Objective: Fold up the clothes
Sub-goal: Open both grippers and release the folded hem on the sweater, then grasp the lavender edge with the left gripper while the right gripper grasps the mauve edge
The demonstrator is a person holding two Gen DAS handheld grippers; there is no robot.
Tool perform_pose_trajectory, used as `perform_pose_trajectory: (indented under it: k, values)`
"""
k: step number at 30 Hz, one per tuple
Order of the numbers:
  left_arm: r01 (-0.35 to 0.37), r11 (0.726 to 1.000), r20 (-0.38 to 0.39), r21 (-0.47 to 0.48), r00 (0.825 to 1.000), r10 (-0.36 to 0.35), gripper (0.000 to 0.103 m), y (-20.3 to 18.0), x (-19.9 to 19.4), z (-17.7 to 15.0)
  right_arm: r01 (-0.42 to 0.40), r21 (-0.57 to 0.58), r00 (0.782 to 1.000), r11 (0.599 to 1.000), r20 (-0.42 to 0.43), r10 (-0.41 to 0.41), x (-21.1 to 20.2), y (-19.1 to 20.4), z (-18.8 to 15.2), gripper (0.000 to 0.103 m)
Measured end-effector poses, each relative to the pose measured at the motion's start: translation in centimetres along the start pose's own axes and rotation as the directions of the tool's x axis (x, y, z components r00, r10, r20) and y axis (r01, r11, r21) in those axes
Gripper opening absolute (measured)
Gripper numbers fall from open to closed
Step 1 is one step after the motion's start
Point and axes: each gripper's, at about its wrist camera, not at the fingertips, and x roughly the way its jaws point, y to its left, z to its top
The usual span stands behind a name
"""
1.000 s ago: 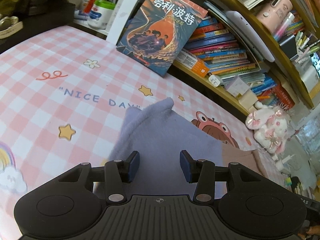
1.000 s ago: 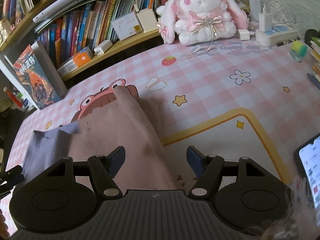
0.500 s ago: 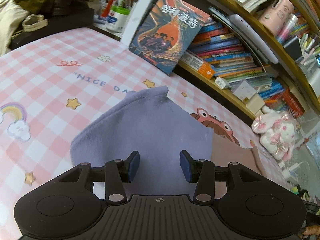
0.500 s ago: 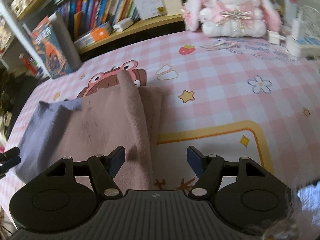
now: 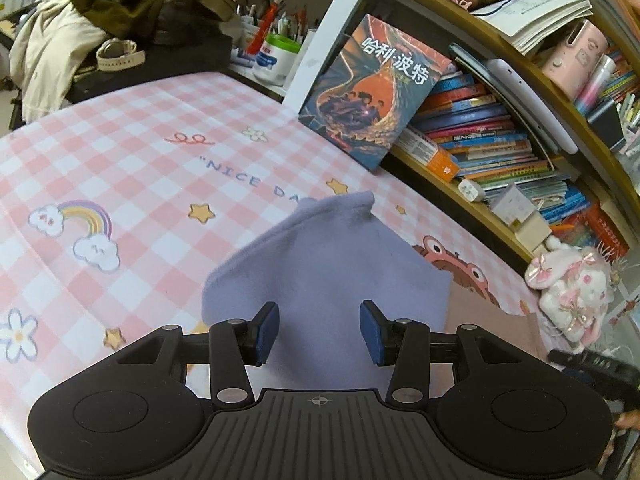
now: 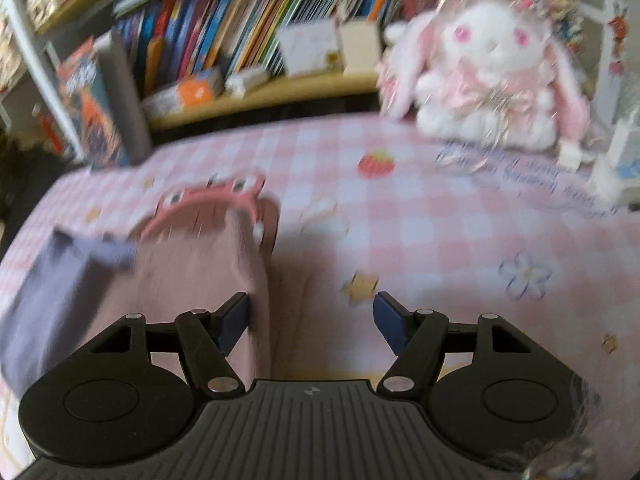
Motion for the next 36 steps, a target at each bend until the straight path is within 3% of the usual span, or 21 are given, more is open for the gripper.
perform_pose_trajectory:
  k: [10, 15, 18, 23, 28, 29, 30, 31, 32, 36]
  values:
    - [0.038, 0.993, -0.044, 0.111, 0.998, -0.033, 0.043, 1.5, 3.0, 2.7, 0.091, 0.154, 0.981, 0.984, 0.156, -0.115, -4.0, -1.1, 0.6, 0.066]
    - [0.045, 0.985, -0.068, 0.165, 0.997, -0.034, 0.042, 1.8, 4.8, 3.7, 0.034, 0.182, 0.995, 0.983, 0.082, -0.05, -4.7, -0.5, -1.5, 0.063]
    - [0.045, 0.976, -0.075, 0.211, 0.997, -0.03, 0.042, 1.8, 5.6, 4.2, 0.006, 0.176, 1.0, 0.984, 0.015, -0.009, -4.4, 0.8, -3.2, 0.05]
    - [0.025, 0.968, -0.079, 0.25, 0.997, -0.005, 0.042, 2.2, 6.5, 5.0, 0.025, 0.177, 0.998, 0.984, -0.054, -0.016, -3.8, 2.2, -5.2, 0.033]
    - [0.054, 0.958, -0.126, 0.282, 0.992, -0.018, 0.042, 2.5, 7.3, 5.0, 0.043, 0.194, 0.998, 0.98, -0.049, -0.034, -4.0, 2.5, -5.6, 0.028]
    - [0.067, 0.955, -0.141, 0.289, 0.99, -0.027, 0.04, 2.5, 7.5, 4.9, 0.046, 0.196, 0.998, 0.98, -0.046, -0.038, -4.1, 2.5, -5.6, 0.027]
    - [0.08, 0.952, -0.155, 0.296, 0.987, -0.035, 0.031, 2.5, 7.6, 4.8, 0.046, 0.196, 0.998, 0.979, -0.043, -0.038, -4.0, 2.5, -5.6, 0.025]
    - [0.092, 0.947, -0.159, 0.307, 0.986, -0.044, 0.017, 2.3, 7.6, 4.6, 0.038, 0.201, 0.999, 0.979, -0.043, -0.03, -3.9, 2.5, -5.6, 0.02]
    - [0.102, 0.943, -0.161, 0.317, 0.986, -0.053, 0.01, 2.2, 7.6, 4.5, 0.03, 0.205, 0.999, 0.978, -0.043, -0.021, -3.8, 2.5, -5.6, 0.011]
    - [0.15, 0.944, -0.111, 0.293, 0.986, -0.122, 0.006, 2.3, 5.6, 5.1, 0.021, 0.209, 1.0, 0.978, -0.025, -0.016, -4.3, 2.7, -5.4, 0.006]
